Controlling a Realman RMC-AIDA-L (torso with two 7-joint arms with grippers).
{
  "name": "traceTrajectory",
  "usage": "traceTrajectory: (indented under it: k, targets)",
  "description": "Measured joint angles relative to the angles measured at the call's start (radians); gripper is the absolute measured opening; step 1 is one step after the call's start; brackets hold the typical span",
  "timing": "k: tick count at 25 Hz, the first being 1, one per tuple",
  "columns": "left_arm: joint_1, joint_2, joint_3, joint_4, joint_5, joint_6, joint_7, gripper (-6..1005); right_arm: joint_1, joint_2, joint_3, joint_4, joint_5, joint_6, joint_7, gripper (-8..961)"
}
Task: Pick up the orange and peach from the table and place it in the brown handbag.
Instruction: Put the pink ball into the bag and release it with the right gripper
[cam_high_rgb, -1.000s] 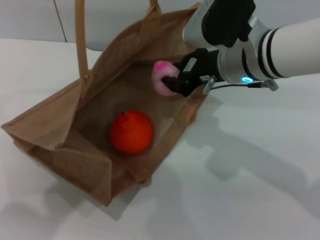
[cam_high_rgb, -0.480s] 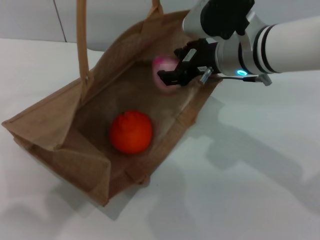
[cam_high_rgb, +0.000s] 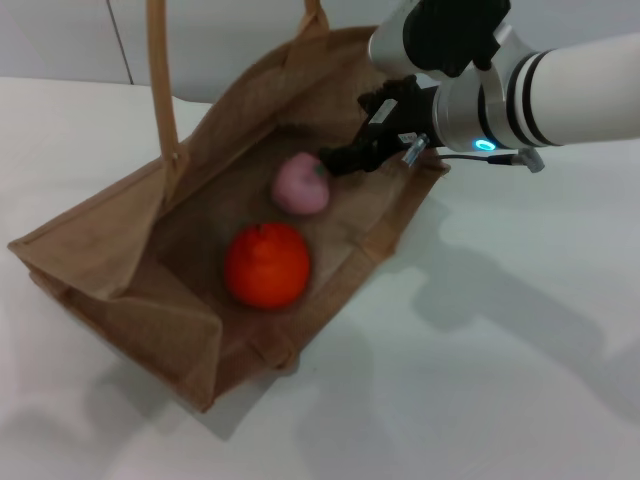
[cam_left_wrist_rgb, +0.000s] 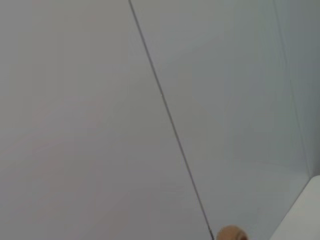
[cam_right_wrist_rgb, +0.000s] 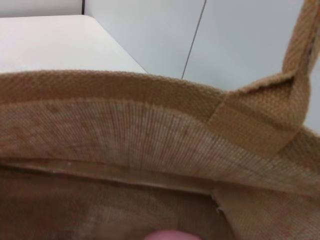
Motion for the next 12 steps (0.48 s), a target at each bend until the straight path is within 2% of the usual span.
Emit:
traceTrajectory:
  k: [6,12]
  targets:
    - [0.039,0.001,-0.006,-0.041,0.003,0.046,0.010,130,-0.031,-0.006,0.035,-0.051,-0.013,0.069,0.007,886]
    - [0.056,0.002,-0.031,-0.117,-0.029,0.079,0.046,131,-0.134,-0.004,0.212,-0.228,-0.117,0.263,0.012,883]
